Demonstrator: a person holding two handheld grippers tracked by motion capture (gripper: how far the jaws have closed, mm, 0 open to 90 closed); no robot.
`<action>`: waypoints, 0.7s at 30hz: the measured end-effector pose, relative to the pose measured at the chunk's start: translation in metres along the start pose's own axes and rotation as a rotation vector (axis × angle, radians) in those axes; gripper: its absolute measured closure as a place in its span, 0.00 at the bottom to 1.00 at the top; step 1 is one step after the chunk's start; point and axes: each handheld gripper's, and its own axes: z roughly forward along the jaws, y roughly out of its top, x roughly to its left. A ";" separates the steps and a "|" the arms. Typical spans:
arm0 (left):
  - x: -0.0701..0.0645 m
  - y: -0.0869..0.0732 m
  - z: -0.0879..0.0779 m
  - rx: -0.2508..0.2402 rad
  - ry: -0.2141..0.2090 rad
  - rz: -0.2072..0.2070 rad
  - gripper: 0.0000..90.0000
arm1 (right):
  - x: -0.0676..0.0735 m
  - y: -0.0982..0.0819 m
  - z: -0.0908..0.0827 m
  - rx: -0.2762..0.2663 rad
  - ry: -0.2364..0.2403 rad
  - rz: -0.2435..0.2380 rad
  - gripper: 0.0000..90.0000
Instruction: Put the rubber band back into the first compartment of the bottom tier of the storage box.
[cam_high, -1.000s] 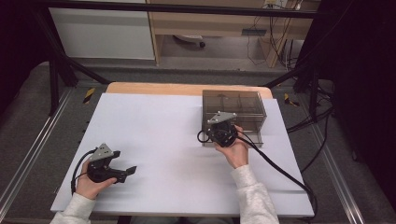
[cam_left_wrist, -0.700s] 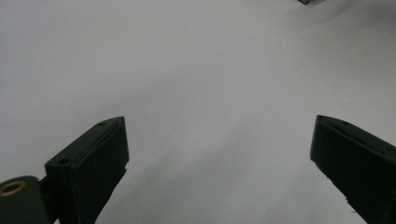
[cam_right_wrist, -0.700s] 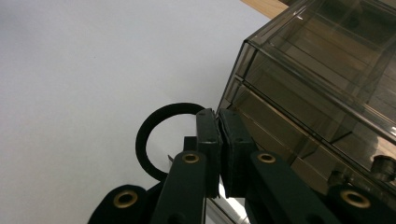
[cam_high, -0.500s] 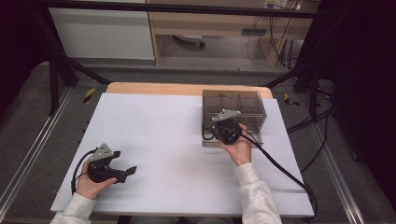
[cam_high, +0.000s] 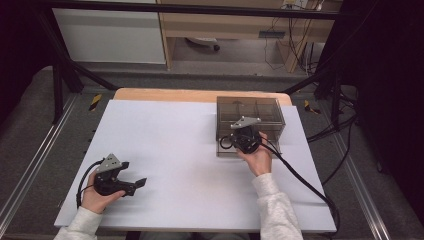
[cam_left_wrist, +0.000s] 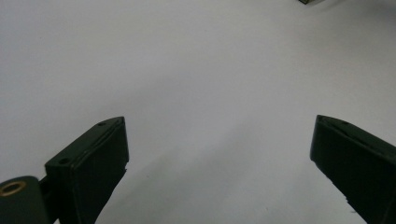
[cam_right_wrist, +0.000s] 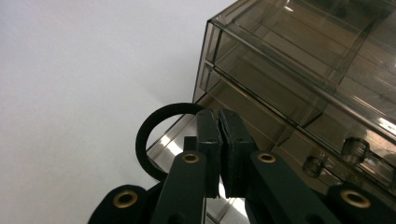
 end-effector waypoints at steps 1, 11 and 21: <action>0.000 0.000 0.000 0.000 0.000 0.000 0.05 | 0.000 0.000 0.001 0.000 -0.004 0.004 0.98; 0.000 0.000 0.000 0.000 0.000 0.000 0.05 | -0.001 -0.003 0.009 0.008 -0.014 0.010 0.98; 0.000 0.000 0.000 -0.001 0.001 0.000 0.05 | -0.004 -0.006 0.017 0.020 -0.023 0.016 0.98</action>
